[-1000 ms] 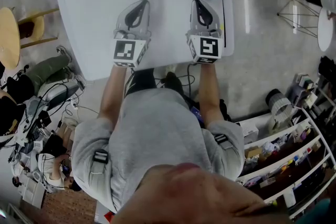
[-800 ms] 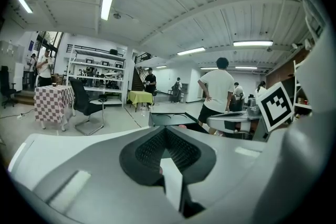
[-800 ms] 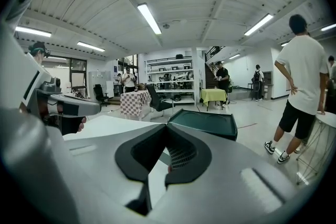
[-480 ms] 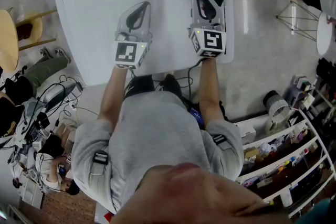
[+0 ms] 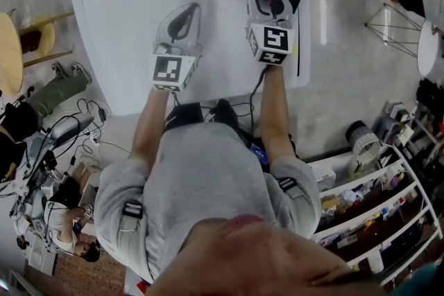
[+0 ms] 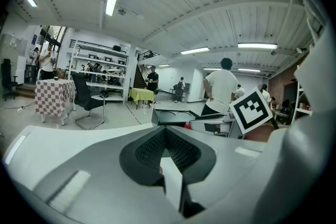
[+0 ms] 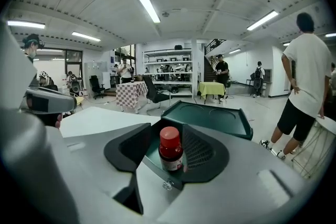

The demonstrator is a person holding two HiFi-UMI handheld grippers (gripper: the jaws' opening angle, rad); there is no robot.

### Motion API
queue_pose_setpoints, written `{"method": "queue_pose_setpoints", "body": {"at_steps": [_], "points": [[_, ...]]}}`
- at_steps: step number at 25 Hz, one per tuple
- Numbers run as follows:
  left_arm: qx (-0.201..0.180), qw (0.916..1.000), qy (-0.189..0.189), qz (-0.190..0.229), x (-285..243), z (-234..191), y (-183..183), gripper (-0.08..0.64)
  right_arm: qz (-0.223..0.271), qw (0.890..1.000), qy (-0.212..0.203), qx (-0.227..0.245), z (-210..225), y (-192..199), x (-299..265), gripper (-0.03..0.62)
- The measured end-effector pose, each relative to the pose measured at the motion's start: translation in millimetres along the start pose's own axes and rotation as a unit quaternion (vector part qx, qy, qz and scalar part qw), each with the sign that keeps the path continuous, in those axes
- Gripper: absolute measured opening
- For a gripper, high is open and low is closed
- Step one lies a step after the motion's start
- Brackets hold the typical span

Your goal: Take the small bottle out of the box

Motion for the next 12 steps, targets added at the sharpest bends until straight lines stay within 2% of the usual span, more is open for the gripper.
{"method": "queue_pose_setpoints", "body": {"at_steps": [10, 12], "points": [[0.004, 0.9999, -0.004, -0.011, -3, -6, 5, 0.011, -0.033, 0.999, 0.016, -0.011, 7, 9, -18, 0.190], [0.003, 0.9999, -0.006, -0.012, -4, -8, 5, 0.011, -0.035, 0.999, 0.021, -0.008, 7, 9, -20, 0.169]]}}
Point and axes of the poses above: the fingertips, and each gripper's own axes: x backward along the fingers, z to its right, y out of its underside, the point moved 10 cm from there along x, backward along the fingers, and after that the axes turned 11 degrees about -y, right-handed, at the moved point
